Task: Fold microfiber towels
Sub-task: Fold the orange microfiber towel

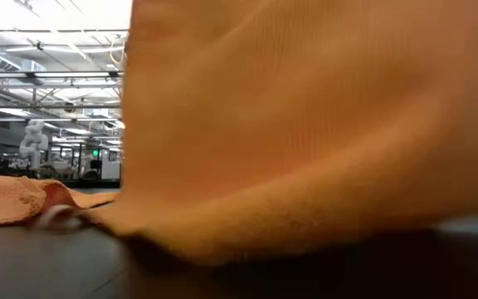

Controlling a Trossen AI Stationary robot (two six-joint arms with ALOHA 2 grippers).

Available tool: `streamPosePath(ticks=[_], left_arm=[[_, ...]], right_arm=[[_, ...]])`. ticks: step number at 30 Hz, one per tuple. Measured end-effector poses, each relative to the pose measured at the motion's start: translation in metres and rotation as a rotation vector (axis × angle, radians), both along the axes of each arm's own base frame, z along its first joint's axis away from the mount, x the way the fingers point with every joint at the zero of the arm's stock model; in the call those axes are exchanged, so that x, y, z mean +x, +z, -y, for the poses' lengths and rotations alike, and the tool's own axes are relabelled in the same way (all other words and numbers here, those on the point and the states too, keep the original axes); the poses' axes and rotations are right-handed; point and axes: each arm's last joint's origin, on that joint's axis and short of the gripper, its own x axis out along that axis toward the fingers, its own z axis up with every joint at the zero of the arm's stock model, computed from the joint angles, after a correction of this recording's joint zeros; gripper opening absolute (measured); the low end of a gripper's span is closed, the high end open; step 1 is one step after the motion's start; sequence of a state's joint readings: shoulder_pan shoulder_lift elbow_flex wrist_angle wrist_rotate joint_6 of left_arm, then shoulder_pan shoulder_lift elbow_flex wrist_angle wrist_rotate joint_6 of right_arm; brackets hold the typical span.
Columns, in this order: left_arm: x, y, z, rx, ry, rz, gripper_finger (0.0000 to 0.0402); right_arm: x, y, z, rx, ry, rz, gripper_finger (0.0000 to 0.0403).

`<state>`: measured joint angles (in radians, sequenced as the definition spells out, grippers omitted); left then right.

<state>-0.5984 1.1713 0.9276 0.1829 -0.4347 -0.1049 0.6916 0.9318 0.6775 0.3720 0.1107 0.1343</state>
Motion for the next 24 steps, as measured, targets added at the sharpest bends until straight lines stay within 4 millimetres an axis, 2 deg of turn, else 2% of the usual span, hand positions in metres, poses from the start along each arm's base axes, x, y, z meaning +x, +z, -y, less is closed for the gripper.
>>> streamPosePath(ticks=[4, 10, 18, 24], left_arm=[[0.004, -0.014, -0.010, 0.012, 0.095, -0.130, 0.0002], [0.020, -0.045, -0.038, 0.026, 0.261, -0.360, 0.0002], [0.033, -0.069, -0.075, 0.074, 0.433, -0.546, 0.0001], [0.041, -0.082, -0.094, 0.099, 0.508, -0.624, 0.0002]], right_arm=[[0.004, -0.009, 0.006, -0.001, -0.067, -0.118, 0.0000], [0.017, -0.033, 0.031, -0.025, -0.301, -0.365, 0.0000], [0.029, -0.053, 0.066, -0.125, -0.558, -0.514, 0.0000], [0.040, -0.066, 0.088, -0.196, -0.663, -0.587, 0.0000]])
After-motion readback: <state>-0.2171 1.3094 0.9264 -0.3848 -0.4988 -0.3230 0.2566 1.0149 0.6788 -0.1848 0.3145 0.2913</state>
